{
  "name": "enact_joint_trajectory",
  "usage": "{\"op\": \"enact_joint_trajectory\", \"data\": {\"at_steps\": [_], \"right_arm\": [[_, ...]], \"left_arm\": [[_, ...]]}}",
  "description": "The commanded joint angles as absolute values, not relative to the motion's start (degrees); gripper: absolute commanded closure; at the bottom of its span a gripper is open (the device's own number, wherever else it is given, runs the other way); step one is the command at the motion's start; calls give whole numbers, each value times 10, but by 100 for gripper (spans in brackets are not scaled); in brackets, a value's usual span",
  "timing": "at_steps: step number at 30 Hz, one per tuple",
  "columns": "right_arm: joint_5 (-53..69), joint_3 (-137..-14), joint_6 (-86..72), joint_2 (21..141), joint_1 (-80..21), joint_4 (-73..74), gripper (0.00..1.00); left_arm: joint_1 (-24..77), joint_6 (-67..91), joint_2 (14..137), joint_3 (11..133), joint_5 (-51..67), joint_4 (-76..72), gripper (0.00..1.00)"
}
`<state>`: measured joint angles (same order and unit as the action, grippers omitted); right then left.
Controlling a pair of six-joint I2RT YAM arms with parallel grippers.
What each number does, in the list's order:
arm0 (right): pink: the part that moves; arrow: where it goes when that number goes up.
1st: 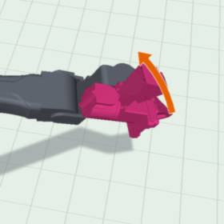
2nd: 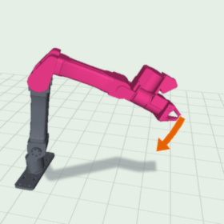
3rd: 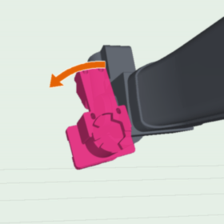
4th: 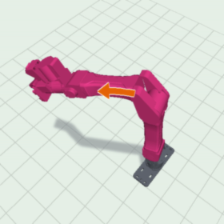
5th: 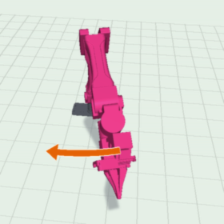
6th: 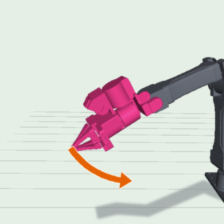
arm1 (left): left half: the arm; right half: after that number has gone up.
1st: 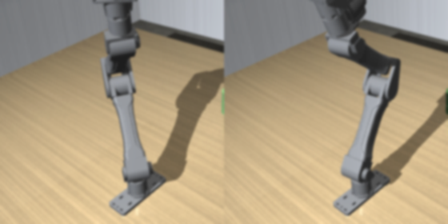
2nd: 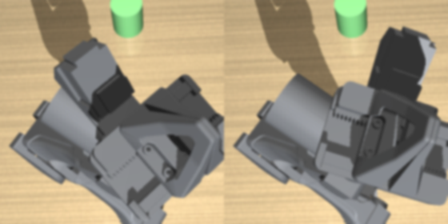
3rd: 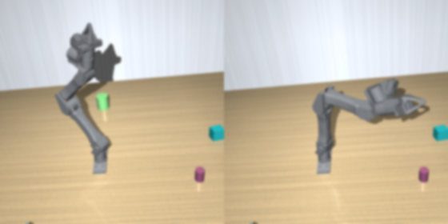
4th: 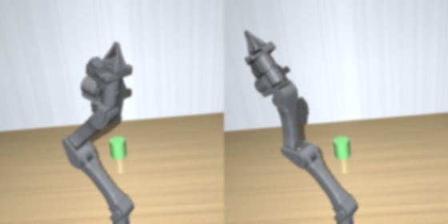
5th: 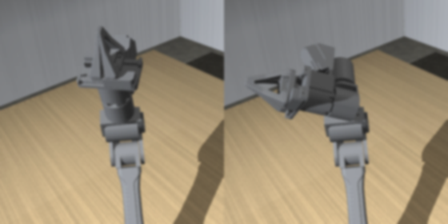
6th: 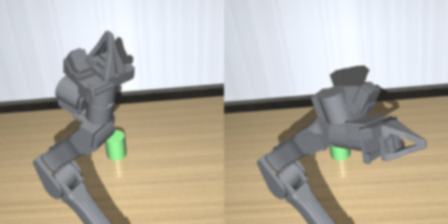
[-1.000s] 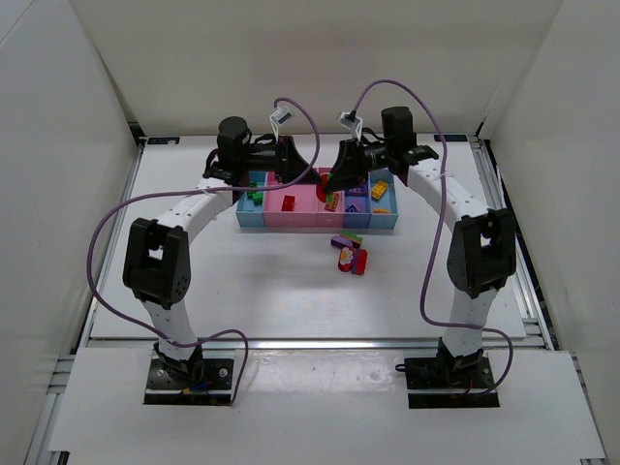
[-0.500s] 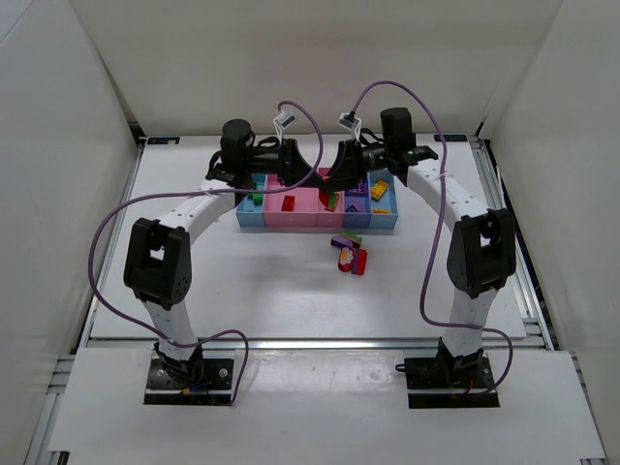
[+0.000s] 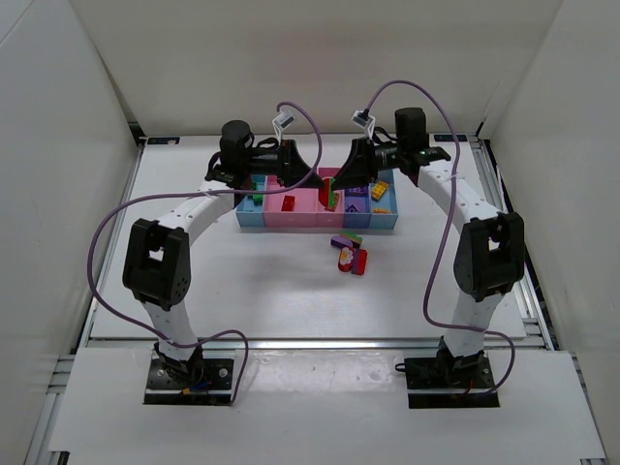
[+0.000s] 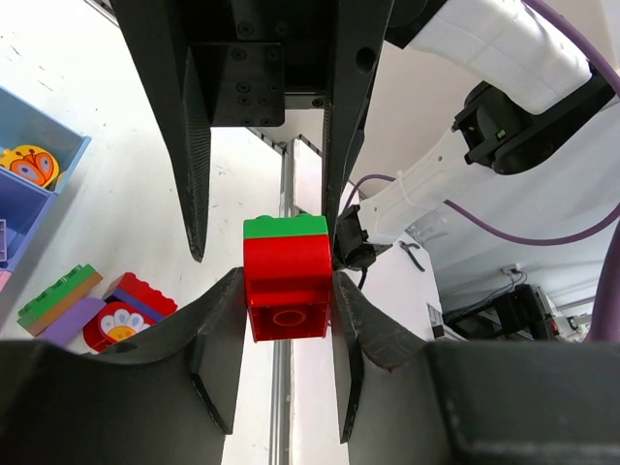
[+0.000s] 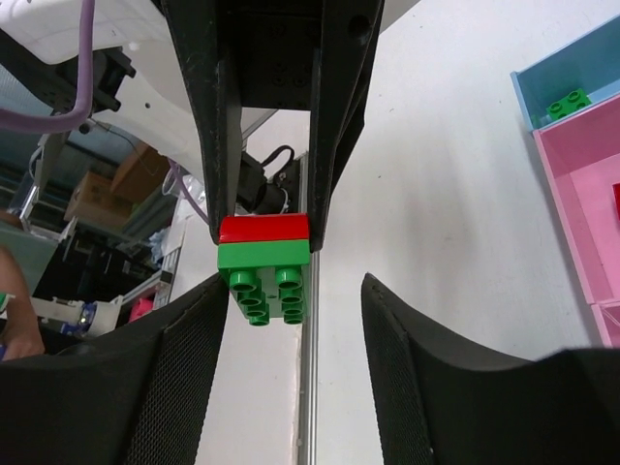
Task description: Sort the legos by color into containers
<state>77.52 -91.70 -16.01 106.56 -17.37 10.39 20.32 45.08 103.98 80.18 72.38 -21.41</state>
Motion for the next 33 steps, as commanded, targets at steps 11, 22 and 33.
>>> {"op": "enact_joint_trajectory", "data": {"at_steps": [11,22,33], "right_arm": [[802,-920,-160,1044,-176,89,40],[801,-933,-165,1057,-182,82,45],[815,-933,-163,1064,-187,73,72]], "left_arm": [[201,448,998,800,725,-223,82],[204,450,1000,802,723,-223,82],[205,449,1002,803,725,-223,82]]}}
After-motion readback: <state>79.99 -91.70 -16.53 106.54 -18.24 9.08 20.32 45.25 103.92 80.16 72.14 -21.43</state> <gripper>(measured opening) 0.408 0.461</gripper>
